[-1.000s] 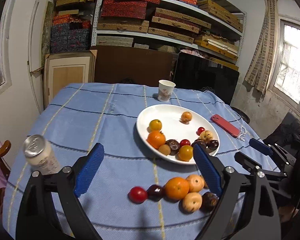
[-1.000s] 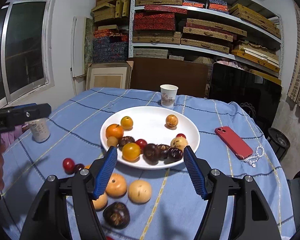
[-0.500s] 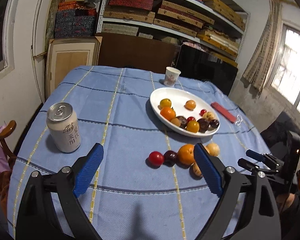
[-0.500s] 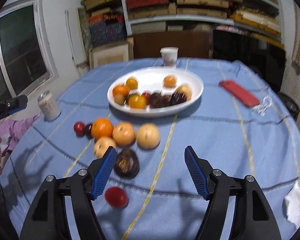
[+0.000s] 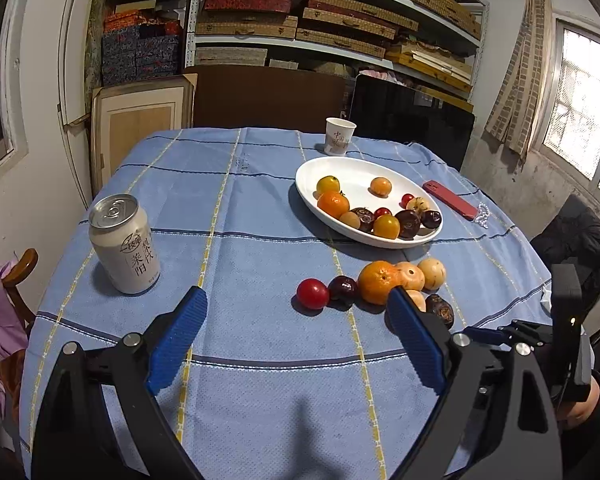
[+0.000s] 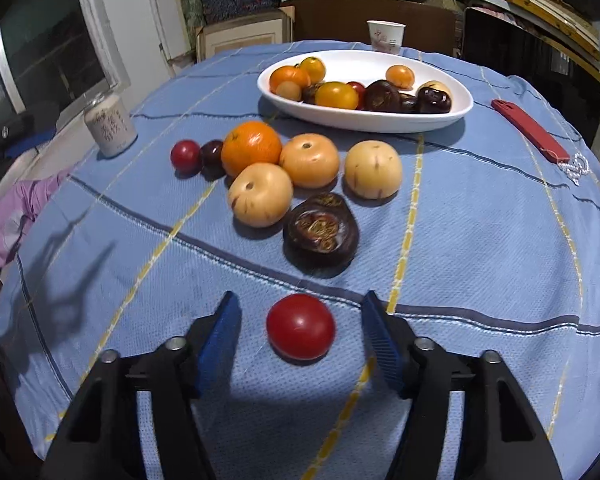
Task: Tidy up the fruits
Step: 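Grasp a red tomato from the pile with the right tool, then grasp a pale pear with the left tool while the right tool holds the tomato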
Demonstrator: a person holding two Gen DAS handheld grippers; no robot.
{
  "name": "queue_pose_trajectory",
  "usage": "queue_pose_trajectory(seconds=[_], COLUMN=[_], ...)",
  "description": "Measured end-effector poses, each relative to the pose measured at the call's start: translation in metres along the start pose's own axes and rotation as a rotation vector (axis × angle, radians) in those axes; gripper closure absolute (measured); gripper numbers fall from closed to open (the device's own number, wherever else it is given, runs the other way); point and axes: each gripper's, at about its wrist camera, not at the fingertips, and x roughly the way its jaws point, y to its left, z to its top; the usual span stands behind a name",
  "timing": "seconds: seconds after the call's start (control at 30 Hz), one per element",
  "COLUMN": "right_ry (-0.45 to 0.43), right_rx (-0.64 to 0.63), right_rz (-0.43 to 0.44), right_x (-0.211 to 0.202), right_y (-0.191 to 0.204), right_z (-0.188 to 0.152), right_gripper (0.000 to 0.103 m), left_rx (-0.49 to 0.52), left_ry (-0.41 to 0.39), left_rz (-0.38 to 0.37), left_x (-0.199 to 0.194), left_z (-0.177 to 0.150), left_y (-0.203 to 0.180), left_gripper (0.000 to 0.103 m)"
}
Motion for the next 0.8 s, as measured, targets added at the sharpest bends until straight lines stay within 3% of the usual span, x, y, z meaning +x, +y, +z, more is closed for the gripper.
queue_pose_trajectory(seconds=[0.03,0.13,0.23,0.43,0.5,0.63,0.73,0.8], right_ry=[-0.002,-0.001,-0.023,-0.159,-0.174,-0.177,-0.194,-0.203], right_rx=[-0.009,-0.01,0.024,0.087,0.109,0.153,0.162,0.156], right_rz=[-0.006,-0.003,0.031,0.079,0.081,0.099,0.113,0.127], right_x=[0.0,-0.002,-0.009,-0.045,-0.051,-0.052,-0.056,-0.057], right_y=[0.002,0.001,-0.004,-0.018,-0.024,-0.036,-0.04,-0.04], right_z=[0.0,0.001,-0.001,-0.013,-0.02,-0.03,-0.034,-0.035], right_gripper=[0.054,0.072,0.072,0.072,0.072,0.072,0.072,0.072], left_rx=[0.0,-0.003,0.018,0.139,0.189,0.261,0.258,0.237], left_ry=[0.0,0.006,0.017,0.063,0.083,0.101,0.161,0.182], left_rz=[0.001,-0.002,-0.009,-0.047,-0.085,-0.081,-0.048,-0.019], left_x=[0.0,0.001,0.007,0.038,0.051,0.077,0.105,0.117], left_z=[0.0,-0.002,-0.004,-0.016,-0.02,-0.027,-0.033,-0.034], left_y=[0.0,0.002,-0.002,-0.043,-0.065,-0.104,-0.117,-0.117], left_gripper=[0.014,0.014,0.014,0.014,0.014,0.014,0.027,0.042])
